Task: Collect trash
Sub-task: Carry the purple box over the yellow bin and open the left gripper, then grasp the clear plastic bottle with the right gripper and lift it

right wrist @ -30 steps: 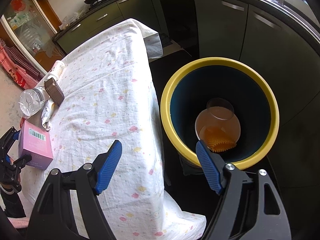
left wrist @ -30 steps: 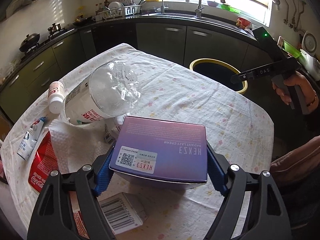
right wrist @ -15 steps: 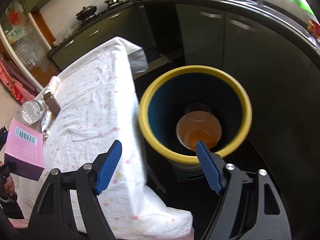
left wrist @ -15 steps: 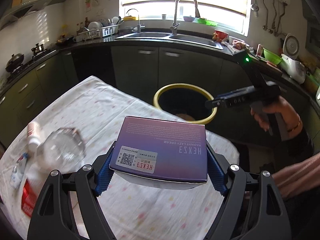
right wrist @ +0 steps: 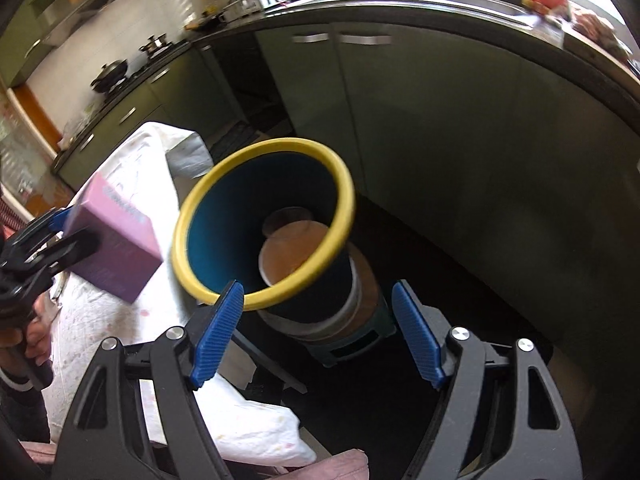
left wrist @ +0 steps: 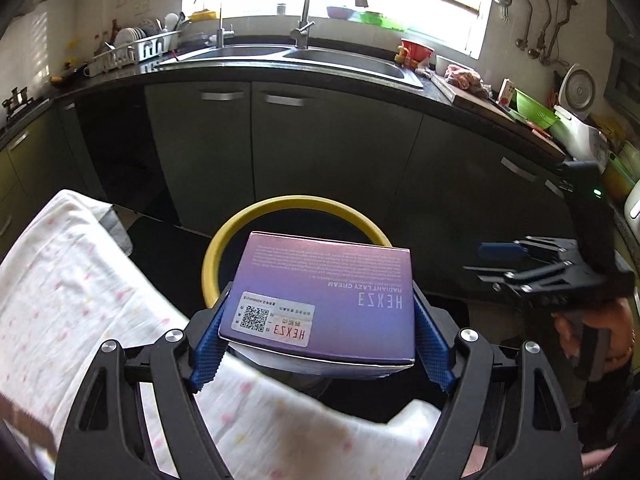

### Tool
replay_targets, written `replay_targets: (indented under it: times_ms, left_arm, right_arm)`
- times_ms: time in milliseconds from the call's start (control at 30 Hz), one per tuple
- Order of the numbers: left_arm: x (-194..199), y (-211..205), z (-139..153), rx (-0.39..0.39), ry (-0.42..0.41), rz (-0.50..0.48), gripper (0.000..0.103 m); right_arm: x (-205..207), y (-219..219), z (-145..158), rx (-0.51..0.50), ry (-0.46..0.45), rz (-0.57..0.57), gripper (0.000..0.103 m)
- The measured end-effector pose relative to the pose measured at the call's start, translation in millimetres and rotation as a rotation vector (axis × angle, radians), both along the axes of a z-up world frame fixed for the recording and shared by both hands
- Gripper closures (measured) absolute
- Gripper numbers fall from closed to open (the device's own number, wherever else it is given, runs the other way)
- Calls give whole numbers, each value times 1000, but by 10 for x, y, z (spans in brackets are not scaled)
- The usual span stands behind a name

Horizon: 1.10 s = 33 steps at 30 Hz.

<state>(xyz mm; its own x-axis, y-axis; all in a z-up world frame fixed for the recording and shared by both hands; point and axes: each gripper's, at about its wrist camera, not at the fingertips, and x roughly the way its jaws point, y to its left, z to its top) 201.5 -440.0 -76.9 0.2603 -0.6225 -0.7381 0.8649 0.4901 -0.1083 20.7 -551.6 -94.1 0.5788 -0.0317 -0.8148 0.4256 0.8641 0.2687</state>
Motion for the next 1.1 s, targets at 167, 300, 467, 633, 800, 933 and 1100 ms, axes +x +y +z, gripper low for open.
replay_targets:
  times_ms: [167, 300, 467, 633, 800, 933, 1100]
  left_arm:
    - [174, -407, -145, 22, 9, 32, 24]
    - [234, -501, -161, 25, -14, 52, 15]
    - [158, -349, -13, 7, -50, 70, 14]
    - [-67, 90, 209, -16, -95, 101, 12]
    - [-314, 740, 434, -60, -110, 161, 9]
    - [-514, 1330, 566, -97, -129, 229, 7]
    - [-739, 2096, 627, -88, -184, 359, 6]
  right_arm:
    - [-37, -143, -112, 24, 16, -23, 29]
    - [-17, -172, -151, 36, 18, -22, 29]
    - [8, -133, -140, 36, 11, -5, 28]
    - [32, -44, -129, 36, 8, 19, 27]
    - [89, 77, -106, 29, 15, 50, 27]
    - [189, 192, -24, 10, 9, 84, 27]
    - [396, 523, 83, -22, 8, 187, 26]
